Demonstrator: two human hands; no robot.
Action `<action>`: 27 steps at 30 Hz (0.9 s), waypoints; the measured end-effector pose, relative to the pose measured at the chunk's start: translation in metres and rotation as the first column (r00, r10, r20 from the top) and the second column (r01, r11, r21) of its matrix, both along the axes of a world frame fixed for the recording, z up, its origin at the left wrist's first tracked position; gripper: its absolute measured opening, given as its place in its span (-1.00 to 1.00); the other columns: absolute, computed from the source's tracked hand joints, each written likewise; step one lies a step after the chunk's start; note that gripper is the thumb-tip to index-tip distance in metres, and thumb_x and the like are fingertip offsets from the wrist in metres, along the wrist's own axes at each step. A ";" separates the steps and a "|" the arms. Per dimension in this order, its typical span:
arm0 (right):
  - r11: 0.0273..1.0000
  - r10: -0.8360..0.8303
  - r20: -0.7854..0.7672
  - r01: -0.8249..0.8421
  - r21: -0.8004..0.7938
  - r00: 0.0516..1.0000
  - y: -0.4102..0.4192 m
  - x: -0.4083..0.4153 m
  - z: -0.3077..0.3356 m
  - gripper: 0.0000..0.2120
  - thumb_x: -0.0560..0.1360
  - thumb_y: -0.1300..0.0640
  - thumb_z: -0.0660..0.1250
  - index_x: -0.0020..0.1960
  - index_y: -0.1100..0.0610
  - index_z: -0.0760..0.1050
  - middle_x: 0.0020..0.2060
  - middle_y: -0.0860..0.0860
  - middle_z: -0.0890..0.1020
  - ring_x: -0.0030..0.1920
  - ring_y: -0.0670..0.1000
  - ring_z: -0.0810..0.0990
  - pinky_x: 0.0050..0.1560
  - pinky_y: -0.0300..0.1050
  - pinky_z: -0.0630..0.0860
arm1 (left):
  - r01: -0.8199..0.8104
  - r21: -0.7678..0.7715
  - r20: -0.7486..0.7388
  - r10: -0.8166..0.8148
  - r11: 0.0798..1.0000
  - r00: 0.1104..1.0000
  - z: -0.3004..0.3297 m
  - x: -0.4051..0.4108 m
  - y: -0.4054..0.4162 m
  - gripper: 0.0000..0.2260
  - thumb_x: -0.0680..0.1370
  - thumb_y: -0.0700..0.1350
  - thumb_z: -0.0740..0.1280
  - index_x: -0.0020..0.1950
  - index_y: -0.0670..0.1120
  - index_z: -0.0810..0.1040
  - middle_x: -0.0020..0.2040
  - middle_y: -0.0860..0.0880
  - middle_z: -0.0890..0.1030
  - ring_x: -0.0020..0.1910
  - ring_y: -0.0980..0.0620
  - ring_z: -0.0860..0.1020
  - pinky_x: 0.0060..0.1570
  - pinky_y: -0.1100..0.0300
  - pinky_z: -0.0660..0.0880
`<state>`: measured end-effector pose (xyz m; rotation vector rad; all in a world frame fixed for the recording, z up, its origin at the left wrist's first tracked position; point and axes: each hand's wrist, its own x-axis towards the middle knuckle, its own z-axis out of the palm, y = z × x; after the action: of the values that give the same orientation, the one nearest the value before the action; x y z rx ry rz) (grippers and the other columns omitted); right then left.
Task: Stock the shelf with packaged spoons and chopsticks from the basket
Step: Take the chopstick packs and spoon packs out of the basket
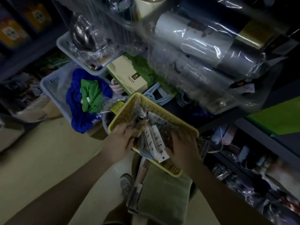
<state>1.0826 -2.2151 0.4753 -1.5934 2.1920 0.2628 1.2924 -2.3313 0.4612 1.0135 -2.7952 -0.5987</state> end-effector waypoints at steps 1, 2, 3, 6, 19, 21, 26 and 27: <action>0.995 -0.038 -0.045 0.042 0.092 0.998 -0.008 -0.004 0.000 -0.23 0.45 -0.29 0.18 0.47 0.16 0.12 0.45 0.16 0.27 0.45 0.19 0.24 0.44 0.14 0.13 | 0.008 0.030 0.012 -0.009 1.000 1.000 0.002 0.003 0.002 -0.75 0.46 -0.08 0.15 0.09 -0.10 0.45 0.07 -0.21 0.56 0.02 -0.21 0.56 0.02 0.02 0.51; 0.979 -0.095 -0.061 0.105 0.174 0.994 -0.014 -0.009 0.000 -0.12 0.38 -0.35 0.22 0.49 0.16 0.06 0.46 0.17 0.25 0.45 0.20 0.22 0.44 0.15 0.12 | 0.018 0.054 0.015 -0.019 0.998 1.000 0.004 0.007 0.002 -0.75 0.46 -0.08 0.15 0.10 -0.09 0.45 0.07 -0.20 0.56 0.03 -0.19 0.57 -0.01 0.03 0.53; 0.959 -0.155 -0.058 0.164 0.231 0.986 -0.019 -0.014 0.000 -0.03 0.32 -0.39 0.26 0.50 0.15 0.04 0.45 0.17 0.26 0.45 0.21 0.23 0.43 0.15 0.15 | 0.034 0.070 0.000 -0.034 0.997 0.999 0.006 0.009 0.001 -0.75 0.46 -0.09 0.15 0.10 -0.07 0.44 0.06 -0.19 0.57 0.03 -0.18 0.57 0.00 0.04 0.53; 0.924 -0.159 -0.118 0.190 0.331 0.980 -0.027 -0.018 0.003 -0.04 0.29 -0.40 0.31 0.47 0.15 0.15 0.41 0.19 0.33 0.40 0.23 0.29 0.36 0.10 0.28 | 0.050 0.156 -0.046 -0.043 0.987 0.998 0.013 0.012 -0.005 -0.76 0.46 -0.09 0.13 0.10 -0.01 0.40 0.04 -0.15 0.57 0.00 -0.10 0.57 -0.01 0.11 0.52; 0.775 -0.628 0.184 0.630 0.058 0.756 -0.002 -0.020 0.103 -0.53 0.51 -0.14 0.24 -0.41 0.15 0.28 -0.49 0.03 0.36 -0.39 0.03 0.44 -0.41 -0.14 0.30 | 0.146 0.754 -0.067 -0.146 0.641 0.987 0.055 -0.019 -0.007 -0.83 0.56 -0.17 0.21 0.09 -0.13 0.53 -0.01 0.00 0.53 0.01 0.07 0.51 0.00 0.20 0.42; 0.739 -0.655 0.220 0.674 -0.014 0.723 0.020 -0.009 0.120 -0.56 0.53 -0.08 0.25 -0.38 0.20 0.36 -0.53 0.02 0.33 -0.48 -0.03 0.36 -0.45 -0.14 0.23 | 0.089 0.875 -0.065 -0.066 0.475 0.996 0.067 -0.028 0.003 -0.87 0.55 -0.15 0.21 -0.11 -0.08 0.54 -0.13 -0.03 0.56 -0.13 0.06 0.52 -0.09 0.16 0.40; 0.515 -0.665 0.448 0.802 -0.303 0.597 0.045 0.014 0.167 -0.77 0.53 0.11 0.27 -0.25 0.18 0.53 -0.30 0.22 0.62 -0.26 0.15 0.59 -0.30 -0.13 0.38 | -0.188 0.949 0.213 -0.072 0.252 0.975 0.097 -0.043 0.032 -0.59 0.55 0.14 0.12 -0.24 -0.11 0.58 -0.23 -0.07 0.64 -0.27 0.02 0.56 -0.27 0.21 0.45; 0.462 -0.653 0.484 0.813 -0.354 0.582 0.047 0.015 0.174 -0.80 0.54 0.13 0.27 -0.21 0.17 0.55 -0.28 0.22 0.62 -0.25 0.14 0.57 -0.26 -0.12 0.39 | -0.239 0.953 0.256 -0.073 0.187 0.964 0.102 -0.044 0.036 -0.53 0.53 0.21 0.09 -0.20 -0.13 0.58 -0.21 -0.09 0.65 -0.26 0.00 0.58 -0.28 0.20 0.48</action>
<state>1.0976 -2.1685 0.6490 -0.6054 2.5928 -0.8947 1.2481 -2.2958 0.5636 1.3931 -2.1627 -2.6514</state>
